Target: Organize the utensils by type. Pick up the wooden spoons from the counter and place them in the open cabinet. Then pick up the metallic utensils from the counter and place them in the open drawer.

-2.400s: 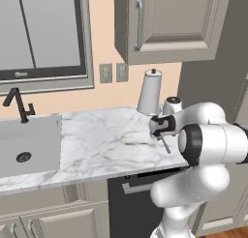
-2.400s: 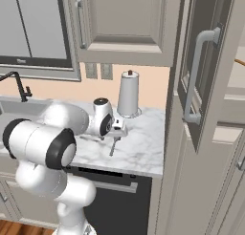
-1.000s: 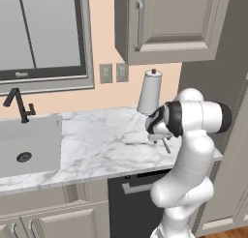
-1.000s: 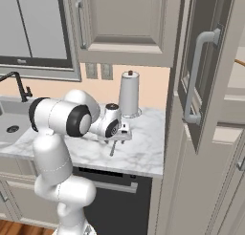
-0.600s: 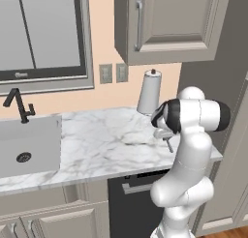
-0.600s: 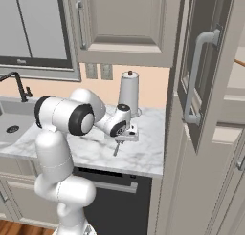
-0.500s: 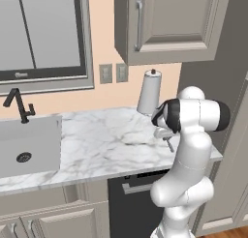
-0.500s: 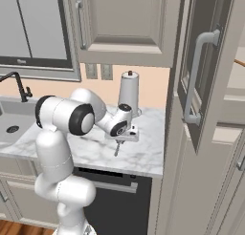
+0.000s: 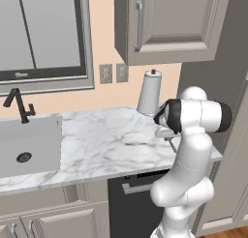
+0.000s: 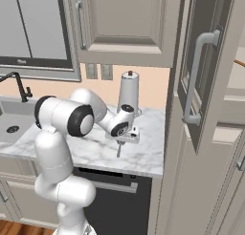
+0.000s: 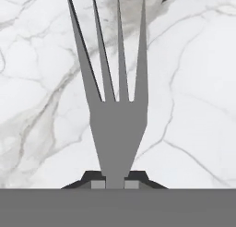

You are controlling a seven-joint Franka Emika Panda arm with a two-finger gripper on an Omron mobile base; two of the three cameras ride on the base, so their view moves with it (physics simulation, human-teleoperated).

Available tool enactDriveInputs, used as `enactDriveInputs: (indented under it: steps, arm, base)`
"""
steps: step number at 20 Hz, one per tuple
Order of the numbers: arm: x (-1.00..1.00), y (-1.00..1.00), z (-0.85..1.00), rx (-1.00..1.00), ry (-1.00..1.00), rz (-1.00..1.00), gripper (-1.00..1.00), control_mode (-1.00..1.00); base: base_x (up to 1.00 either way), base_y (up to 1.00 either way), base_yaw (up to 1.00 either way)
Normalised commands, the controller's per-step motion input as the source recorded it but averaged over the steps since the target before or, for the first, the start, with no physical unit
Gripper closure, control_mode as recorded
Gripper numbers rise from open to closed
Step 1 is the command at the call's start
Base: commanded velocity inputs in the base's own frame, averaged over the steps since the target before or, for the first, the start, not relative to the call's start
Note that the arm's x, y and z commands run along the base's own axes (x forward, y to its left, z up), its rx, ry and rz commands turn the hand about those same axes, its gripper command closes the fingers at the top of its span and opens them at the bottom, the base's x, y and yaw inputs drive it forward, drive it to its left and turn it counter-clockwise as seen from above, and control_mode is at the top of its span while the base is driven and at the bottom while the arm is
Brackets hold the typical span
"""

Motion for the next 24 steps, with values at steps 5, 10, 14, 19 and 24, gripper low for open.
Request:
enactDriveInputs:
  steps: [5, 10, 14, 19, 24]
  arm:
    - [-0.62, 0.00, 0.25, 0.00, 0.03, 0.00, 1.00, -1.00]
    - [-0.38, 0.00, 0.89, 0.00, 0.20, 0.00, 1.00, -1.00]
    - [-0.24, 0.00, 1.00, -0.03, 0.30, 0.00, 1.00, -1.00]
    - [-0.48, 0.01, 0.64, -0.01, 0.04, -0.01, 1.00, -1.00]
    - [-0.71, 0.05, 0.17, 0.00, -0.35, -0.04, 1.00, -1.00]
  base:
    - [0.00, 0.00, 0.00]
    - [0.00, 0.00, 0.00]
    - [0.00, 0.00, 0.00]
    - [0.00, 0.00, 0.00]
    - [0.00, 0.00, 0.00]
